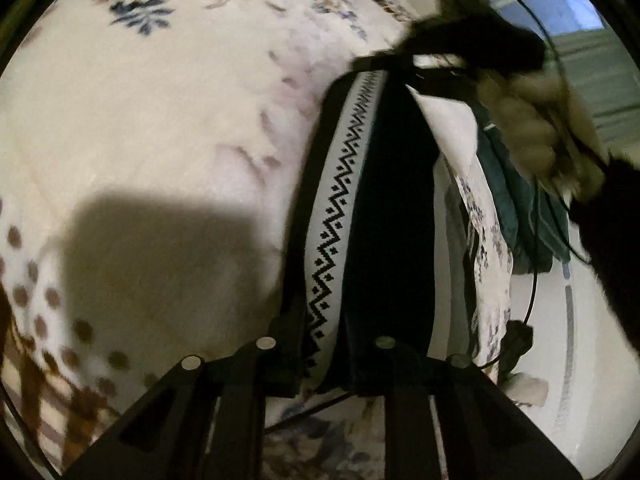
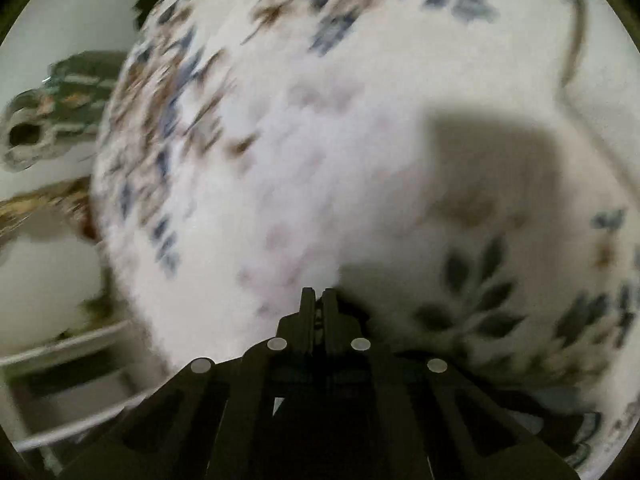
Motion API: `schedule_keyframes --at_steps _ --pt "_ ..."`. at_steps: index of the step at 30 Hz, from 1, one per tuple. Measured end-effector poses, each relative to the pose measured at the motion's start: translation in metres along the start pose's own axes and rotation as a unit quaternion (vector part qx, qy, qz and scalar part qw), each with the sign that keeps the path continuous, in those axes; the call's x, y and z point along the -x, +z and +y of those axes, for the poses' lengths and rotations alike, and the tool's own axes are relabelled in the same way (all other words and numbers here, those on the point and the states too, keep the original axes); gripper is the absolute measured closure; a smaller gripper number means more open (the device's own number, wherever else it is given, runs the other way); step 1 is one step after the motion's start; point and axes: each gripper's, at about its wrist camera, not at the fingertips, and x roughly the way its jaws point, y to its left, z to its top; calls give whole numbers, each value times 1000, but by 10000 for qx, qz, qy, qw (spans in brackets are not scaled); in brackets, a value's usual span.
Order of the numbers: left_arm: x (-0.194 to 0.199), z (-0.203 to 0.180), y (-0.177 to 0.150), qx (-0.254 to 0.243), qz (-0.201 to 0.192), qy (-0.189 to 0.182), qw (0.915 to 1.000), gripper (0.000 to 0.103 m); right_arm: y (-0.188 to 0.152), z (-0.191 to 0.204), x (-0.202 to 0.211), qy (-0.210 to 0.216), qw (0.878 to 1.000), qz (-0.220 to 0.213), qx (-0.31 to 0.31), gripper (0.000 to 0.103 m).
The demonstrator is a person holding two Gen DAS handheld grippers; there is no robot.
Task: Fold small clothes
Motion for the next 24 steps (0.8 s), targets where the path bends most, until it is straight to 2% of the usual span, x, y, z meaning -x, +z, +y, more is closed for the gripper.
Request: schedule_keyframes --at_steps 2,3,4,5,6,8,10,13,18,20,21,22,24 --pt "4 5 4 200 113 54 9997 77 -21 -22 30 217 9995 -164 -169 74" --pt "9 6 7 259 68 99 9996 71 -38 -41 52 304 9978 -439 -386 57" --pt "14 7 10 270 0 62 9996 59 -48 -51 65 318 9962 -613 -537 45" --pt "19 7 16 277 -71 47 9996 50 -69 -76 86 284 9923 -872 -826 44" --pt "23 6 23 288 -173 44 9994 36 -86 -96 101 242 9884 -1051 -1069 44" --pt "27 4 39 324 -313 -105 9989 36 -135 -151 127 92 9749 -1388 -1740 38" --pt "18 -1 64 298 -306 -167 9989 35 -179 -196 129 214 9592 -1541 -2359 33" --pt "-8 -17 100 -39 -277 -94 9996 35 -226 -258 101 762 9398 -1467 -2990 33" --pt "-72 -39 154 -625 23 114 9980 36 -238 -284 50 1828 9180 -1648 -3109 33" --pt "-79 -47 163 -884 -95 290 9956 69 -236 -281 45 1767 9154 -1958 -3040 36" --pt "-78 -48 162 -946 -66 339 9949 84 -236 -278 50 1576 9160 -2146 -3002 65" --pt "-78 -50 163 -954 -51 374 9947 85 -235 -275 51 1527 9155 -2205 -2999 91" --pt "-73 -47 163 -874 -112 353 9955 87 -237 -267 61 1389 9103 -2517 -2978 93"
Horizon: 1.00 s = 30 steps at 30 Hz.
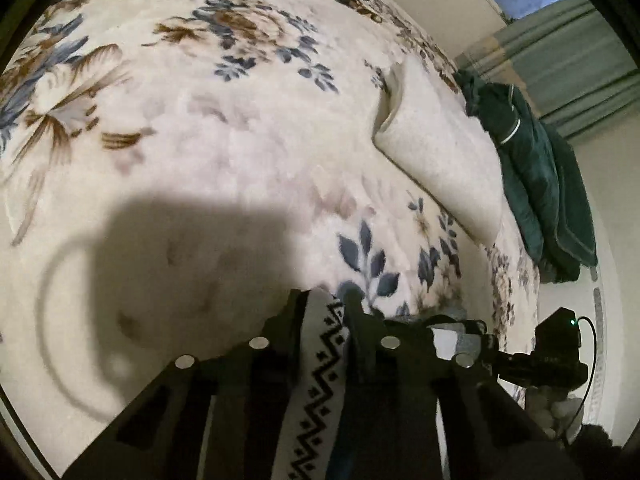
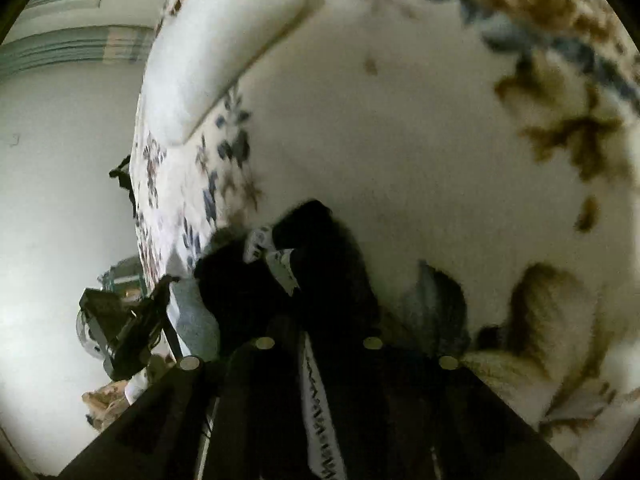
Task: Fold small clothes
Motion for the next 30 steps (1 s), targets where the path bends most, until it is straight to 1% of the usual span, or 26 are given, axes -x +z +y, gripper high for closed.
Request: schedule_keyframes --at_steps 2,5,6,9,11,12,13,14,15,16,17,18,19,21,24,26,27,29,30 --pt "5 5 -2 129 -37 -19 9999 89 -1 10 10 -75 9997 -129 172 94" --pt "10 9 -2 358 -116 -98 9992 90 4 26 30 -127 9982 -455 366 94" --pt "8 7 1 358 -123 -86 9992 90 4 28 35 -138 9978 -516 397 95" --pt "1 5 5 393 -112 -70 9991 90 16 36 30 -277 9968 -621 423 95" --pt "-2 7 5 456 -89 -51 9989 90 27 31 16 -406 9974 -441 404 95" --pt "-2 8 6 501 -67 -83 9987 89 30 28 10 -474 9977 -274 410 95" --pt "-2 8 6 531 -35 -96 9985 85 34 22 -1 -495 9983 40 308 94" --pt "-2 9 7 570 35 -107 9983 84 35 17 -6 -499 9983 230 185 93" --pt "0 10 7 610 77 -145 9980 80 34 11 -8 -518 9980 347 42 82" --pt "2 11 7 641 89 -150 9978 70 33 6 -6 -497 9981 359 -53 72" --pt "7 12 7 668 87 -127 9976 64 29 1 -2 -380 9984 392 -127 66" --pt "12 12 4 681 78 -124 9976 48 24 -3 1 -288 9985 434 -195 55" --pt "17 13 1 681 57 -138 9976 40 14 -10 5 -148 9981 513 -298 48" --pt "28 15 -9 723 45 -157 9973 40 -3 -21 6 -80 9963 726 -443 45" --pt "41 18 -32 832 131 -95 9964 40 -40 -43 -1 -66 9910 1113 -736 45" --pt "47 21 -47 932 173 -70 9955 40 -64 -57 -8 121 9867 1298 -976 45" --pt "50 23 -55 989 193 -75 9949 40 -75 -64 -11 258 9841 1344 -1131 45" --pt "53 25 -67 1078 258 -85 9938 40 -89 -70 -14 509 9822 1295 -1259 45" --pt "53 27 -73 1130 294 -97 9931 40 -94 -70 -14 597 9829 1227 -1238 49"
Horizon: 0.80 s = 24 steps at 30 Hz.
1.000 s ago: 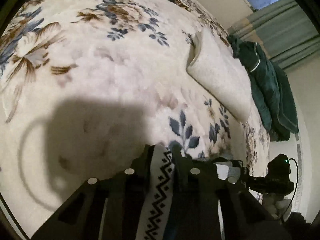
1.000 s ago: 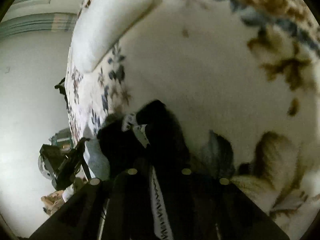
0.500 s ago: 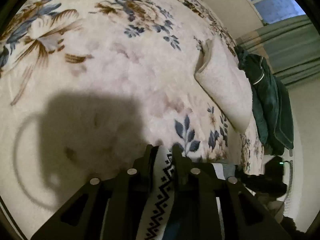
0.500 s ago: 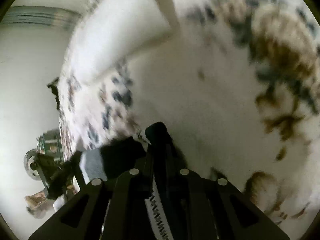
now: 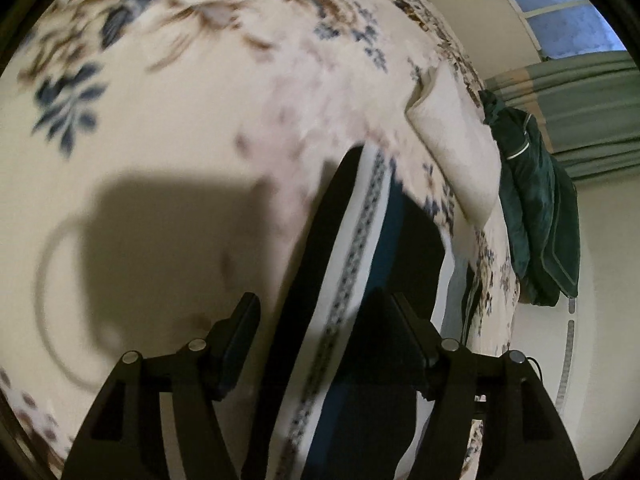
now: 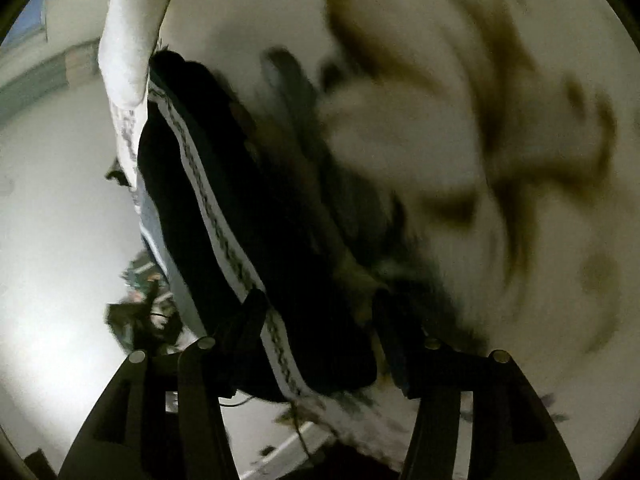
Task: Fold small clothes
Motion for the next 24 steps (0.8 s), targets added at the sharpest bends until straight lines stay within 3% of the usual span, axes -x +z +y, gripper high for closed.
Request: schedule_keyframes --at_steps 1,3,7,11,14,16,17,24 --pt "-1 1 -4 33 31 -17 10000 40 -5 1 -1 28 10000 -60 73 73" --pt "-3 3 -11 49 105 -29 9999 40 -17 2 -2 125 9997 -190 68 94" --pt "-8 0 -15 -9 204 -32 9998 40 -30 -4 15 64 9985 -537 -128 98" --pt "-10 -3 -11 -65 225 -119 9997 40 -28 -15 5 -370 9993 -78 -27 98" --pt "-16 -4 -6 -97 307 -257 9992 40 -15 -12 9 -136 9999 -92 38 85" --pt "-20 -4 -4 -147 358 -362 9986 40 -8 -11 16 87 9993 -272 241 44" --pt "-23 -5 -3 -171 387 -396 9983 40 -1 -9 12 298 9987 -292 308 38" --pt "-44 5 7 -13 567 -954 9938 35 33 32 -60 981 9862 820 1051 34"
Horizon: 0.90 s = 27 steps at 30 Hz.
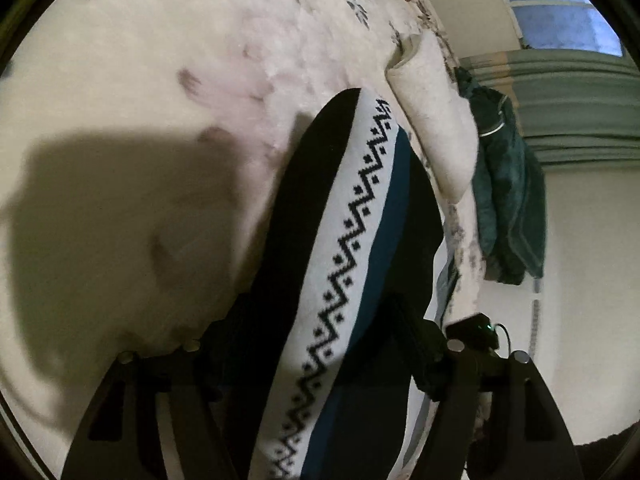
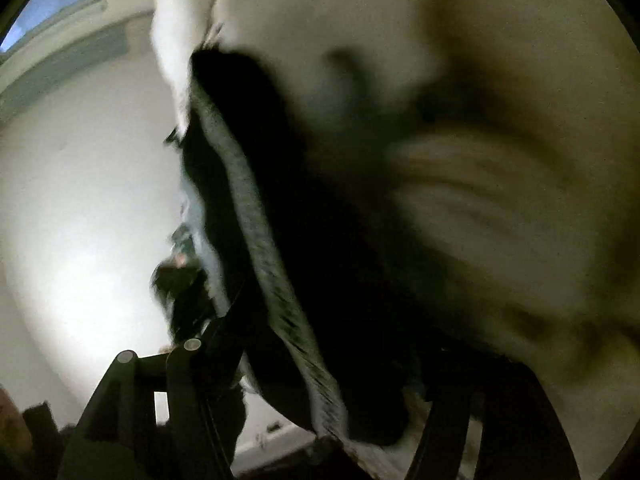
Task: Fold small clothes
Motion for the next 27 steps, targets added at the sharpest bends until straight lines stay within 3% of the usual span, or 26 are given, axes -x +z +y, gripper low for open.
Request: schedule_keyframes --at_steps 5,6,7,8,9,12,16,20,24,27 --pt "-11 1 5 -74 94 -414 9991 31 17 27 -51 68 9987 410 305 34" --pt "-11 -1 5 -110 75 -518 9986 31 16 30 -56 92 9986 396 337 36" --pt "-10 -3 5 -158 32 -555 9983 34 16 33 -61 96 9986 383 349 50" --pt "-7 -6 5 -205 -83 -574 9981 40 15 37 -66 88 9990 312 310 61" --pt "-5 -8 5 -234 -124 -626 9977 69 13 39 -67 72 9994 210 260 67" --pt "4 -17 11 -264 -126 -587 9978 81 1 55 -62 38 9996 -140 262 73" --pt "18 -40 26 -404 1 -530 9978 83 -13 84 -52 33 9987 -456 213 75" --pt "24 -83 66 -781 162 -533 9954 83 -10 130 -33 108 9958 -857 296 75" --pt "11 -133 121 -1225 248 -413 9913 82 15 175 -7 99 9910 -1275 384 75" --pt "-8 -171 170 -1514 248 -356 9875 82 53 204 14 46 9863 -1581 462 75"
